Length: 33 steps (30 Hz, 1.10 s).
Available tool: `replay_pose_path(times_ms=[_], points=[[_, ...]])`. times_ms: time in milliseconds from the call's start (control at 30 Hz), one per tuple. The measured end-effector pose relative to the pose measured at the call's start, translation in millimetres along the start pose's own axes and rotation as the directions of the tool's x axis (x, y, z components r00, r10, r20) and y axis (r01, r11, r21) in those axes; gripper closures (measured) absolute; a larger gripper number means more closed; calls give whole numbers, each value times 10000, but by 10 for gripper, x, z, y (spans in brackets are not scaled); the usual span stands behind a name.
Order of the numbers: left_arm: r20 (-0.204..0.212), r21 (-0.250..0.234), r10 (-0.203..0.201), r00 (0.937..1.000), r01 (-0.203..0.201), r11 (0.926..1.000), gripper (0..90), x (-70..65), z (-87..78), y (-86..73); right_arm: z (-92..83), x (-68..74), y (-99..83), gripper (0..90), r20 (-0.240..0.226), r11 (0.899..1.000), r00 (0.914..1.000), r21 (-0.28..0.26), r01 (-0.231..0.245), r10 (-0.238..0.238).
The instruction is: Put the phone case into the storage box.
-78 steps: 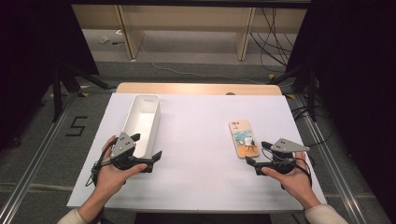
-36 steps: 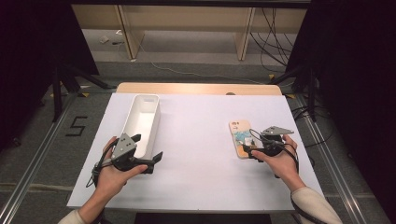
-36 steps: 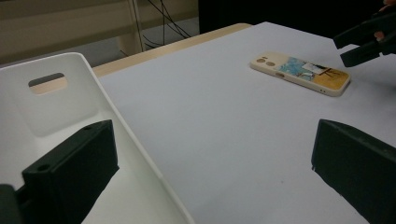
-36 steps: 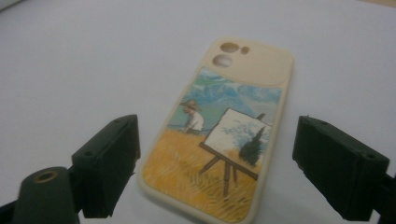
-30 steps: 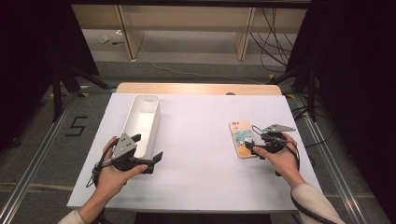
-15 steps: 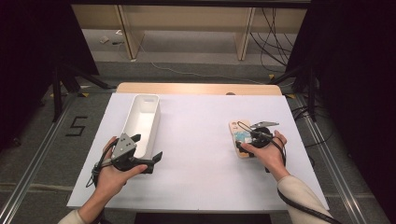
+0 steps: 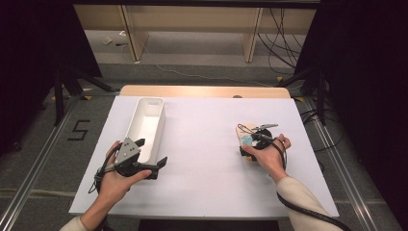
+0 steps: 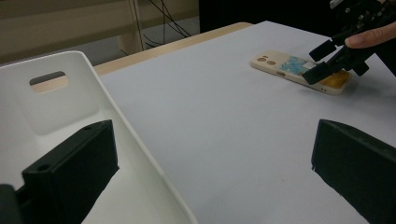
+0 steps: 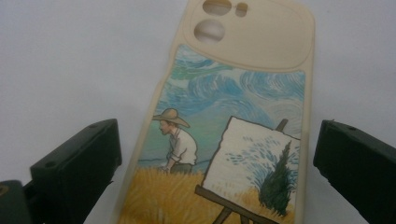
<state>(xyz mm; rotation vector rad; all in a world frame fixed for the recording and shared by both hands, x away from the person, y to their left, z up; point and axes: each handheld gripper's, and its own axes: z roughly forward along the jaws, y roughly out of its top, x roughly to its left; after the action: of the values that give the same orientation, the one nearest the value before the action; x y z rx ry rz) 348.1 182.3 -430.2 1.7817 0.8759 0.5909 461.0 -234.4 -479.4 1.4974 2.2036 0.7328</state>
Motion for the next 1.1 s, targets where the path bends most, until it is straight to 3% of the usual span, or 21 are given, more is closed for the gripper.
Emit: replay_pose_path(times_ms=[1100], points=[[-19,25,38,10000,-38,10000,0,-2,-10,-10,84,-24,81,41,6,9952,10000,982,-48,48]])
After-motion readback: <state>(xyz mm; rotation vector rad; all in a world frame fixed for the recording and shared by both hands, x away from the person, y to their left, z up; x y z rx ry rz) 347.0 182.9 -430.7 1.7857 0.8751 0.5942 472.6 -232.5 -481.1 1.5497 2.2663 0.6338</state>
